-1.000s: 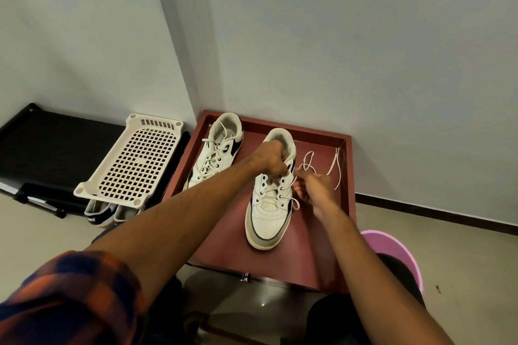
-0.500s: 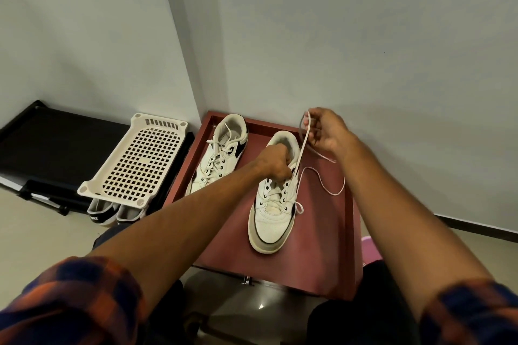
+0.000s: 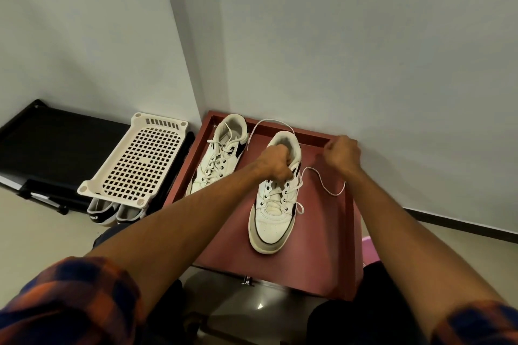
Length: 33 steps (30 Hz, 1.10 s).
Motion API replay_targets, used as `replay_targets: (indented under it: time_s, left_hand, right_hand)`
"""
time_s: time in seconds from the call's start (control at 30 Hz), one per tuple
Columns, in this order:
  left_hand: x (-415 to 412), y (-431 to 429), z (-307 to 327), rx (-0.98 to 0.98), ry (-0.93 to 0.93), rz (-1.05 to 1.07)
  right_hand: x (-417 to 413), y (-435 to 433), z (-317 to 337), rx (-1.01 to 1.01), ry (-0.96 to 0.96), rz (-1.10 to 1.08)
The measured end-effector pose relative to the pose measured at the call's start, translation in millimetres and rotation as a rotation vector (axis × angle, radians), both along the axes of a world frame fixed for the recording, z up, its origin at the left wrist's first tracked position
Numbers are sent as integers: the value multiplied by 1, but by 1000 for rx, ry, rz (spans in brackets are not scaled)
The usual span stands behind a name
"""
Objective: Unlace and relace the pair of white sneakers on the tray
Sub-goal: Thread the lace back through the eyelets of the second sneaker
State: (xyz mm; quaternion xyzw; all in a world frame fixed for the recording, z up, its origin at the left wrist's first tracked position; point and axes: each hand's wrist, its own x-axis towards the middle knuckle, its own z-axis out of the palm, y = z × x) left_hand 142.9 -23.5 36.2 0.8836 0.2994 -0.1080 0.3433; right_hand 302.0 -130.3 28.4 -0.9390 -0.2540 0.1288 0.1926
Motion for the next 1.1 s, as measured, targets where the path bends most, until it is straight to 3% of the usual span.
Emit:
replay_targets:
  time_s: [0.2, 0.37, 0.57, 0.7, 0.87, 0.93, 1.1]
  left_hand:
    - [-3, -2, 1, 59, -12, 1]
    - [-10, -8, 0, 131, -91, 4]
    - [-46, -45, -21, 237, -548, 116]
    - [-66, -75, -32, 296, -724, -39]
    - [-69, -117, -48, 285, -702, -240]
    - [-66, -134, -58, 287, -644, -325]
    - [-74, -155, -86, 296, -405, -306]
  right_hand:
    - [-41, -46, -43, -276, -49, 202]
    - [-102, -92, -62, -323, -171, 399]
    - [-118, -131, -60, -377, 22, 730]
    - [-98, -139, -56, -308, -64, 468]
    - [-87, -119, -46, -269, -138, 196]
    - [-87, -108, -41, -286, -147, 182]
    - [-87, -99, -42, -275, -158, 122]
